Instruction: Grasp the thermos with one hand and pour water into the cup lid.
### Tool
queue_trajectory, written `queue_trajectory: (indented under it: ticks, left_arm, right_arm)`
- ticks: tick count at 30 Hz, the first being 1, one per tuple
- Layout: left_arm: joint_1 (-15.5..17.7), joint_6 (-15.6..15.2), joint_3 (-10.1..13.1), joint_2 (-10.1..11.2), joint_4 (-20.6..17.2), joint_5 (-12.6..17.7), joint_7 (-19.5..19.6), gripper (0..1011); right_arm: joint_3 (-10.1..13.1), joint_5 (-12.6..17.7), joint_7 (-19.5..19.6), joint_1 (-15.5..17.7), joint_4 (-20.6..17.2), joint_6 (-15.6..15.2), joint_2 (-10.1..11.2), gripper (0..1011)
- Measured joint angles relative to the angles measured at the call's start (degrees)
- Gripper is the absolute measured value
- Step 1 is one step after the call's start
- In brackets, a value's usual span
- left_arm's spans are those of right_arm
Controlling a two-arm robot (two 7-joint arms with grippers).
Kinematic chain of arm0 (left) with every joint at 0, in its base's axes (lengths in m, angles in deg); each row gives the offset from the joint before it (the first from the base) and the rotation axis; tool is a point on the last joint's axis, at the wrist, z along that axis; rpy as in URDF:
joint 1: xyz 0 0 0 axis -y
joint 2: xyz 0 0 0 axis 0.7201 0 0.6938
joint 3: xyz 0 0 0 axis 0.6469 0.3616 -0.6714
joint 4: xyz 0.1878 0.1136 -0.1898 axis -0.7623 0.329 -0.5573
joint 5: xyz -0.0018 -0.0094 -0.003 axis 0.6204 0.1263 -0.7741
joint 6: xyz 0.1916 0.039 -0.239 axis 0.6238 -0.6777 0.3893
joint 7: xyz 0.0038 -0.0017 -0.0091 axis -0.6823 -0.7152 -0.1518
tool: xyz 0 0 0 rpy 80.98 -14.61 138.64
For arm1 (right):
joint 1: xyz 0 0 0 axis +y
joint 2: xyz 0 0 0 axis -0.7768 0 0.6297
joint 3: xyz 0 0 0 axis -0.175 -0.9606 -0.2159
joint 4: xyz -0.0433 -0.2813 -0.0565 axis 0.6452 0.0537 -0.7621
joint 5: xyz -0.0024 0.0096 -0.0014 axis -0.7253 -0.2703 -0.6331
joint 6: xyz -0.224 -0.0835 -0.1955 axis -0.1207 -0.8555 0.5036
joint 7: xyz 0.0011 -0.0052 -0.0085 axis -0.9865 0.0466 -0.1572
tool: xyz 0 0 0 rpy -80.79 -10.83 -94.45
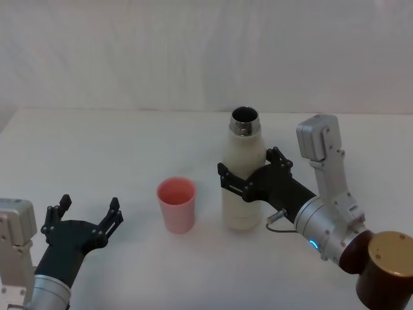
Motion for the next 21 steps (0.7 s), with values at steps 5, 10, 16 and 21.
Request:
queue_trajectory:
  ticks: [5,10,16,21]
  left_arm:
    - [0.0,0.0,0.0,0.0,0.0,0.0,0.0,1001]
    - [0.0,0.0,0.0,0.0,0.0,0.0,0.0,1001]
    - [0.0,0.0,0.0,0.0,0.0,0.0,0.0,1001]
    - [0.0,0.0,0.0,0.0,0.0,0.0,0.0,1001]
  right_arm:
    - [-0.29,0.85,0.53,0.0,0.25,0.17,0.33,960]
    - [-0.52,1.31,0.93,-0.01,0.47,0.38,0.58,960]
    - [-0.81,1.76,1.3,-0.1,0.87,0.51,0.84,960]
    - [-0.92,2.05,1.5,-0.26,1.26,0.51,0.96,960]
